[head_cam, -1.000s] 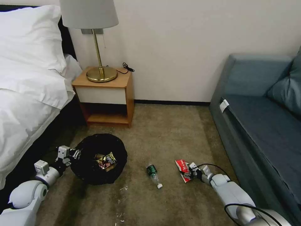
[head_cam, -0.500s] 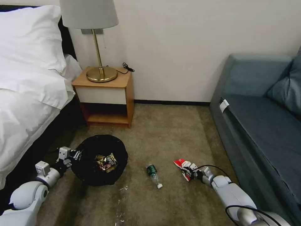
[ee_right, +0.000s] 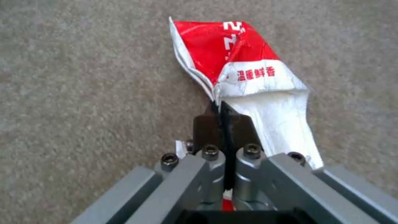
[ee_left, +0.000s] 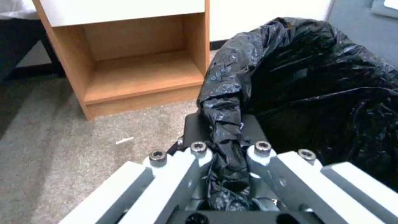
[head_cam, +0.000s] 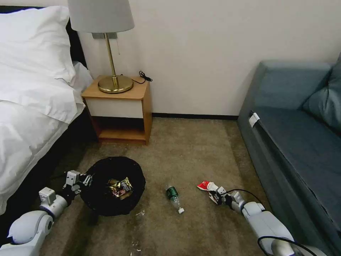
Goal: Pick up the trash bin, then pick up the garbage on the floor and place it into the trash bin.
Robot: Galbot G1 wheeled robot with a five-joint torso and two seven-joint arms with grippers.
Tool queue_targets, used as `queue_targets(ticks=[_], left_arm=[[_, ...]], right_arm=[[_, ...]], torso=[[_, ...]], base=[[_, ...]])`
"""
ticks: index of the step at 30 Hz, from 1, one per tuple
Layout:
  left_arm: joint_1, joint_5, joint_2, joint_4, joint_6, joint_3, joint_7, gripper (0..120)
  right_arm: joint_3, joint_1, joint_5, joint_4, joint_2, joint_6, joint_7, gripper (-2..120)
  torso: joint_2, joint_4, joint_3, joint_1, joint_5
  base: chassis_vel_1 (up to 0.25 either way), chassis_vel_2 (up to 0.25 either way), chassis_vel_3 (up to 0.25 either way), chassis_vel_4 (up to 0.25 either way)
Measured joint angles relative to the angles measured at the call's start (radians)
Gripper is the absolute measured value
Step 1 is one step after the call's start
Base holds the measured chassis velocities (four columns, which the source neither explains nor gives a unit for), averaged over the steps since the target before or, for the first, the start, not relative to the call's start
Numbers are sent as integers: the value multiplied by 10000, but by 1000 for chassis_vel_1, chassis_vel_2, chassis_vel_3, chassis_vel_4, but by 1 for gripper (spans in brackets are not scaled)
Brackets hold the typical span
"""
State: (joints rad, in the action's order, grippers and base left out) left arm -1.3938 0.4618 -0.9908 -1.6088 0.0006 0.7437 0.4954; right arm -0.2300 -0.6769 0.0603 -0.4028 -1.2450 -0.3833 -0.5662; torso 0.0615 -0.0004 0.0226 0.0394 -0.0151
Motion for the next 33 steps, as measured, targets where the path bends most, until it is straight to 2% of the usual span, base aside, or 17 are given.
queue_targets(ticks=[10, 12, 17, 18, 19, 23, 24, 26, 27, 29, 30, 33], left_arm=[[-362, 55, 168, -368, 23, 179, -3, 4], [-366, 126, 226, -562, 93, 77, -27, 4], [-286, 175, 264, -636, 125, -76, -36, 4], [-246, 196, 290, -648, 125, -134, -46, 4], [-246, 196, 290, -648, 125, -134, -46, 4], [-86, 301, 472, -786, 306, -445, -141, 4], [-86, 301, 472, -786, 306, -445, -141, 4], [137, 415, 517, -870, 444, -751, -288, 4], [137, 415, 517, -870, 444, -751, -288, 4], [246, 425, 486, -854, 487, -940, -320, 4], [246, 425, 486, -854, 487, -940, -320, 4], [267, 419, 453, -801, 494, -971, -326, 4]], right_arm=[[-112, -1082, -685, -2065, 639, -78, 51, 0], [-104, -1606, -876, -3227, 1100, -59, 262, 0], [-79, -2110, -1105, -4546, 1641, 97, 550, 0], [-29, -2344, -1253, -5236, 1932, 215, 712, 0], [-29, -2344, -1253, -5236, 1932, 215, 712, 0], [186, -2868, -1838, -6943, 2616, 629, 1051, 0], [186, -2868, -1838, -6943, 2616, 629, 1051, 0], [293, -3242, -2391, -8650, 3071, 1068, 1212, 0], [293, -3242, -2391, -8650, 3071, 1068, 1212, 0], [425, -3527, -2980, -10255, 3443, 1495, 1456, 0], [425, -3527, -2980, -10255, 3443, 1495, 1456, 0], [746, -3709, -3681, -11987, 3717, 2040, 1741, 0]], torso=[[0, 1, 1, 0, -1], [1, -1, 0, 1, -1], [0, -3, 0, 1, -1], [0, 0, 0, 1, -1], [0, 0, 0, 1, -1], [0, 2, 0, 2, 0], [0, 2, 0, 2, 0], [1, -3, 0, 2, -1], [1, -3, 0, 2, -1], [0, 2, -1, 1, -4], [0, 2, -1, 1, -4], [0, -1, 0, 1, -4]], base=[[0, 0, 0, 0], [0, 0, 0, 0], [0, 0, 0, 0], [0, 0, 0, 0], [0, 0, 0, 0], [0, 0, 0, 0], [0, 0, 0, 0], [0, 0, 0, 0], [0, 0, 0, 0], [0, 0, 0, 0], [0, 0, 0, 0], [0, 0, 0, 0]])
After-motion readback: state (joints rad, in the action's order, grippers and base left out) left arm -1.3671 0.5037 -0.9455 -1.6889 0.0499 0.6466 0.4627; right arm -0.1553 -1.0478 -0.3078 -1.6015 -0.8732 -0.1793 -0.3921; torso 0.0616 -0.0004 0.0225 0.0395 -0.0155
